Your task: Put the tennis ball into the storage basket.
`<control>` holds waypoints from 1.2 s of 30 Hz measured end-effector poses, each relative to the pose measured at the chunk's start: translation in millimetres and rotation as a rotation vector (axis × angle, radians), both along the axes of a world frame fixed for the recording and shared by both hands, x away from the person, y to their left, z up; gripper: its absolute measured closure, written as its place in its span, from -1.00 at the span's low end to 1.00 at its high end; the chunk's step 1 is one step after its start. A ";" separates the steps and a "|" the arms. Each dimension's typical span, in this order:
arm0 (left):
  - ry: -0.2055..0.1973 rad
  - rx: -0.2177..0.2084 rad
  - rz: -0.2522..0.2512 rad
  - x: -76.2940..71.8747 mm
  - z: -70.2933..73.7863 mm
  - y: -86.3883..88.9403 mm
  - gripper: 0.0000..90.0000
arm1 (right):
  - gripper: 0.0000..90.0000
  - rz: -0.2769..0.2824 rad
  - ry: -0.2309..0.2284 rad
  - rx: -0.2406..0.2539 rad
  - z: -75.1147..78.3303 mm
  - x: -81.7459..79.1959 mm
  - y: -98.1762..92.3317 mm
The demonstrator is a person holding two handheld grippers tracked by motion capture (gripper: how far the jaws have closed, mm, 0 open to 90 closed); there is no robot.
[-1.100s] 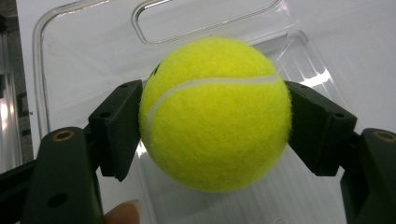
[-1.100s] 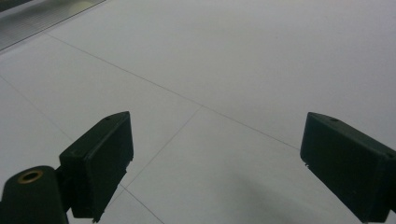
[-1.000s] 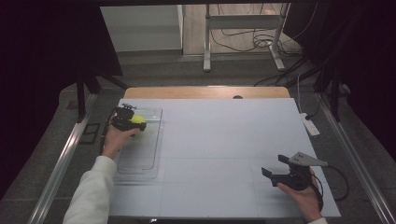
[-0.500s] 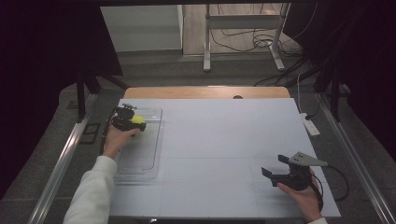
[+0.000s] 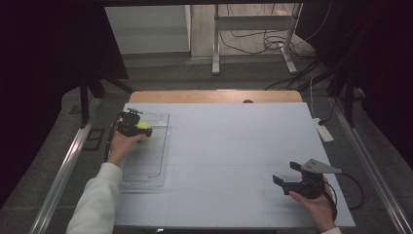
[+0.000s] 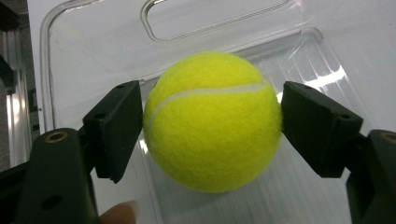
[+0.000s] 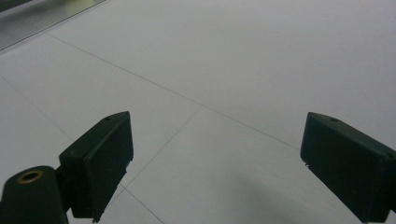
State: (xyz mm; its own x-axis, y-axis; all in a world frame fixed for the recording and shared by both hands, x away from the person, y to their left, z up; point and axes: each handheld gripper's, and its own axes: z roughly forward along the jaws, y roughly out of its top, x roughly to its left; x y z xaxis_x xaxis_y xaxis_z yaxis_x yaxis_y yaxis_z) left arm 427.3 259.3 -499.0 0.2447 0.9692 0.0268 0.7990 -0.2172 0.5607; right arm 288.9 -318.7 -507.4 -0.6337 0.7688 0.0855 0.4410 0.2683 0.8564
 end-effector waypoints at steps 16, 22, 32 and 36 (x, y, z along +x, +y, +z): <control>-0.105 -0.143 -0.040 -11.0 16.9 7.8 -0.74 | -0.79 0.001 0.000 -0.004 -0.1 0.0 0.5; -0.127 -0.174 -0.066 -16.3 22.7 7.4 -0.74 | -0.79 0.000 -0.001 -0.001 0.1 0.1 0.1; -0.162 -0.224 -0.103 -27.8 31.6 7.4 -0.73 | -0.79 0.003 -0.002 0.001 0.7 -0.4 0.6; -0.181 -0.239 -0.120 -35.3 35.3 5.6 -0.72 | -0.79 0.005 -0.002 0.000 0.7 0.1 1.5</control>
State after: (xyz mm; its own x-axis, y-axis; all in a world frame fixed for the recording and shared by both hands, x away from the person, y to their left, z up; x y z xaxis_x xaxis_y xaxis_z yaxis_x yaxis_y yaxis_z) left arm 392.0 265.0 -463.7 0.3697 0.9179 -0.1443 0.6579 -0.1489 0.7382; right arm 289.0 -317.2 -506.7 -0.6375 0.7658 0.0843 0.4381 0.2704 0.8573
